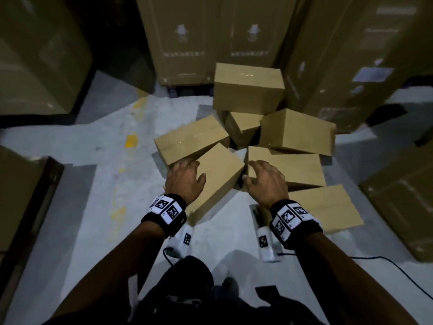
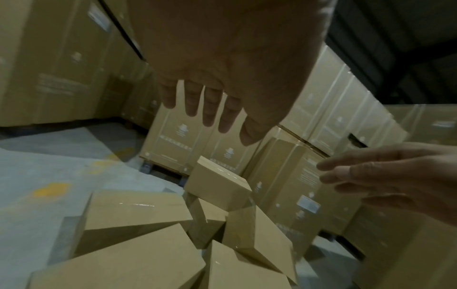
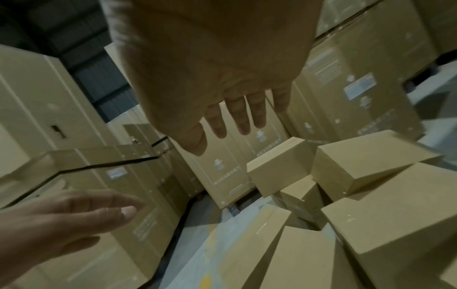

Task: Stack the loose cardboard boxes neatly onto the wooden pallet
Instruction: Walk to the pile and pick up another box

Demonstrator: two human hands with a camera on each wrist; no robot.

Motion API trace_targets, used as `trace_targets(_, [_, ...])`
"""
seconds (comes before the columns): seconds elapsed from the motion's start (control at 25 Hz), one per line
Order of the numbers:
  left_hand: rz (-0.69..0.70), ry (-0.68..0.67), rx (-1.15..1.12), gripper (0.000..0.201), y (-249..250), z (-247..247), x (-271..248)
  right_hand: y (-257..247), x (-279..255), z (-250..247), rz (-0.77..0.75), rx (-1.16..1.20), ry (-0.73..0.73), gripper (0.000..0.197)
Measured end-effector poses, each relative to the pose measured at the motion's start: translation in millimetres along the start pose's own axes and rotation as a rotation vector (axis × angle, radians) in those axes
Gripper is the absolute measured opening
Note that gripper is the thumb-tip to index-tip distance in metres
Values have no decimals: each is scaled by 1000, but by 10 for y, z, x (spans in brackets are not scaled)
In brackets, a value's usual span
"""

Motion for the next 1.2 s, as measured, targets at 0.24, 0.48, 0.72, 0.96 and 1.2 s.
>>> trace_targets(0.24, [-250,65,-78,42,-521,76,524,-435,1162,232,-165,-111,-91,54])
trace_targets(0.48, [-382,47,-186,35,-1185,316,1327,-1026,2206,544,-278,-251,-197,54])
trace_targets(0.72, [-547,155,-235,49,-1696,148,1639,-1784,2856,776,-459,-339,-300,55])
trace_targets(0.96, [-861,230,-295,51,-2096,400,1344,-2418,3284,1248,-671,-423,-433,55])
trace_targets(1.2, [-1382,388,-479,50,-2033,1495,929,-2545,3617,2356,-896,-583,-665,54])
Point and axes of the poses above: each hand's wrist, its own x-axis towards the middle knuckle, its own z-axis out of the palm, y = z × x, the point moved 10 cm from there along x, towards the middle knuckle, and after that the axes turned 13 degrees about z, right-handed, at the moved point
